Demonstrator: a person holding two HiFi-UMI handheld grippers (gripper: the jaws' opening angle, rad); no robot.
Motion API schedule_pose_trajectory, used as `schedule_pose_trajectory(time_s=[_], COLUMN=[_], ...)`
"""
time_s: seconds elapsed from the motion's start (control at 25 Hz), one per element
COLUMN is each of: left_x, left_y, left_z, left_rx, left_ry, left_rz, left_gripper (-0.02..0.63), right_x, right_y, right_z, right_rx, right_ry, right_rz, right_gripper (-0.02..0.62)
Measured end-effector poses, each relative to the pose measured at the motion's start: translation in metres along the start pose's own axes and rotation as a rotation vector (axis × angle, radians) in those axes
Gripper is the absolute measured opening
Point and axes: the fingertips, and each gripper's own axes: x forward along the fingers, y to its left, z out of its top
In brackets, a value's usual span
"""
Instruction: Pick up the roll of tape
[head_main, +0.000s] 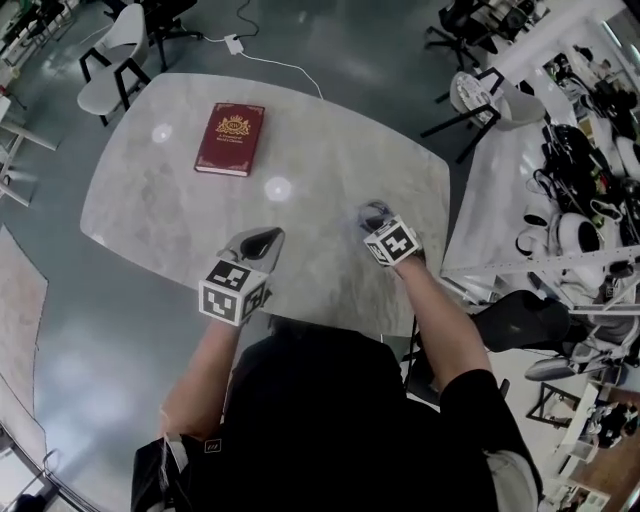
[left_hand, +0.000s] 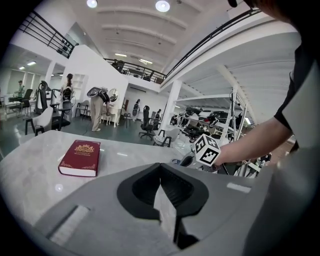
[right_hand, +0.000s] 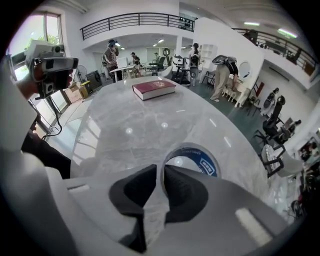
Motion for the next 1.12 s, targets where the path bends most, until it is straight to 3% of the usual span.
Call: schedule_pose_trajectory(time_s=[0.36, 0.64, 1.12], left_x=[-0.004, 0.015, 0.078], left_y=[-0.012, -0.046, -0.125], left_z=[0.024, 0.033, 0.063], left_rx=[0.021, 0.049, 0.070], left_ry=[-0.037, -0.028, -0.043], left_rz=[-0.070, -0.105, -0.062], left_gripper=[0.011, 0.011, 0.011], right_x=[-0.072, -0.106, -0.181], right_y=[0.011, 0.011, -0.022], right_z=[-0.002, -0.019, -0.075], right_rx=[0.090, 0.129, 0.257], right_ry=[-0.148, -0.246, -0.493], right_rz=[-0.058, -0.068, -0.012], right_gripper=[0.051, 0.051, 0.049])
